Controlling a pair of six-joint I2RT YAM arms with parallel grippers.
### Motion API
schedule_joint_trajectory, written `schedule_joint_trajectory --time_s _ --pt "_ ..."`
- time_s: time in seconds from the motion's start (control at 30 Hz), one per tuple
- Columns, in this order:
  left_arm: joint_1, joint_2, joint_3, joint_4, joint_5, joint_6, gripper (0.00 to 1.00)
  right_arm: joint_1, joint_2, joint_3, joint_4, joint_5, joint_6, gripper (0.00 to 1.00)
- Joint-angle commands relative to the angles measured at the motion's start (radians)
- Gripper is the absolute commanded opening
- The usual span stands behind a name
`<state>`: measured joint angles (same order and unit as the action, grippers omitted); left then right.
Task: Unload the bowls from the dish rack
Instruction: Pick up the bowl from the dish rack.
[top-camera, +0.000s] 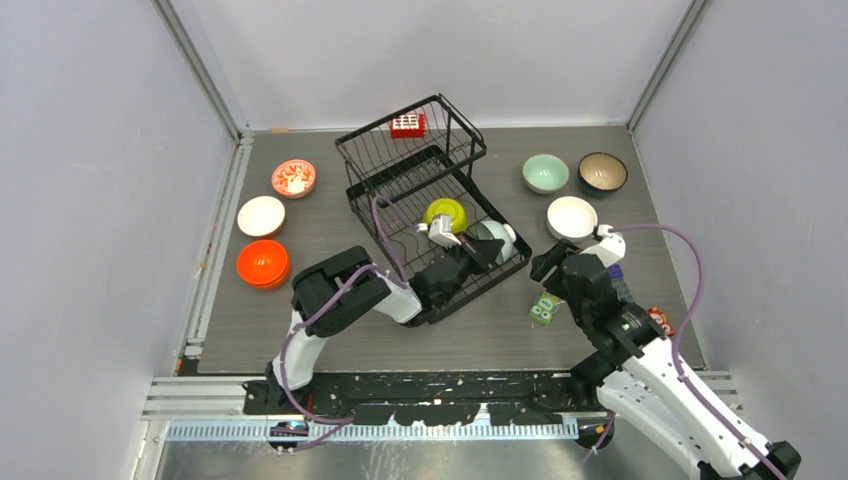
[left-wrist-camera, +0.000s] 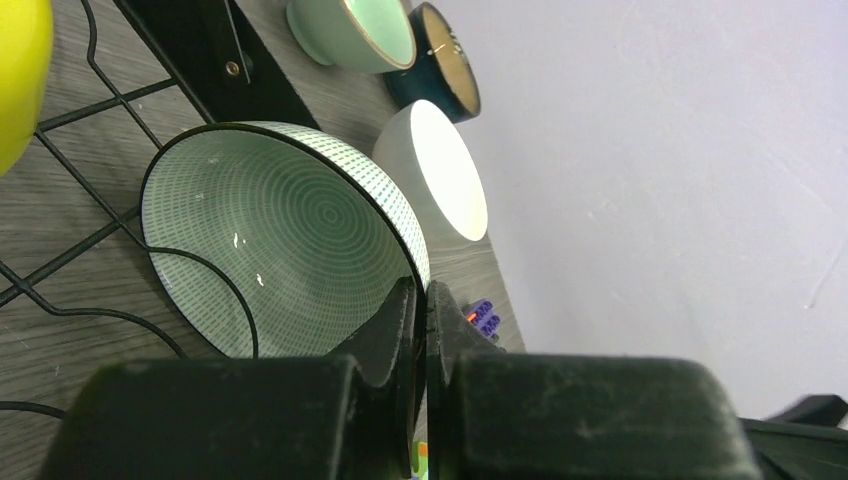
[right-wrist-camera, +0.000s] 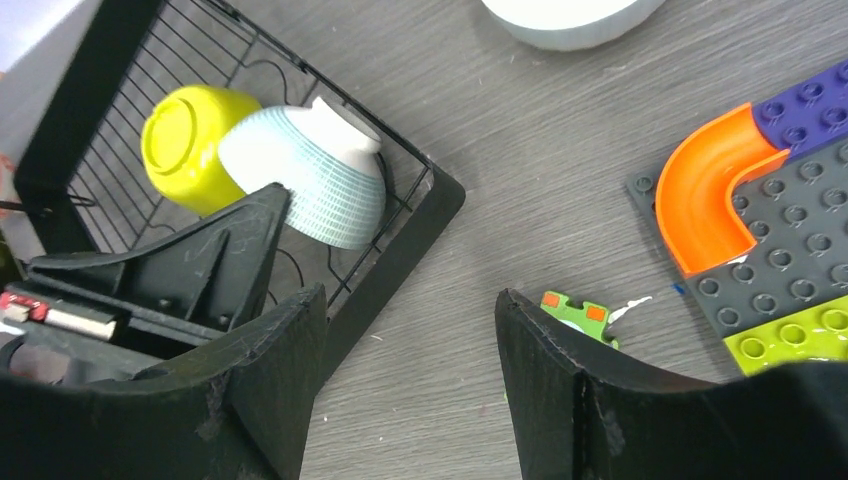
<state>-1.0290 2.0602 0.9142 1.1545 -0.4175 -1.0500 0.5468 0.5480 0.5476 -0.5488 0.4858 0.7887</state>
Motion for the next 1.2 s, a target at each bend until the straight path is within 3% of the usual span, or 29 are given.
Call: schedule_joint_trajectory --time_s 0.0,0.17,0.4,0.7,1.17 --pt "0.029 0.043 -0.055 0.270 -0.010 -0.067 0.00 -0.013 0.097 0.001 0.119 -0.016 0.051 0.67" --pt "0.033 0.034 -0.084 0.278 0.017 -0.086 0.00 -0.090 0.200 -0.018 0.194 -0.079 0.061 0.66" --pt "0.040 -0.009 -0.105 0.278 0.061 -0.088 0.00 -0.279 0.345 -0.030 0.322 -0.303 0.022 0.61" --pt "0.042 -0.057 -0.120 0.278 0.082 -0.125 0.00 -0.285 0.489 -0.018 0.405 -0.405 0.015 0.60" --pt "0.044 -0.164 -0.127 0.278 0.129 -0.113 0.00 -0.287 0.561 -0.040 0.465 -0.398 0.029 0.40"
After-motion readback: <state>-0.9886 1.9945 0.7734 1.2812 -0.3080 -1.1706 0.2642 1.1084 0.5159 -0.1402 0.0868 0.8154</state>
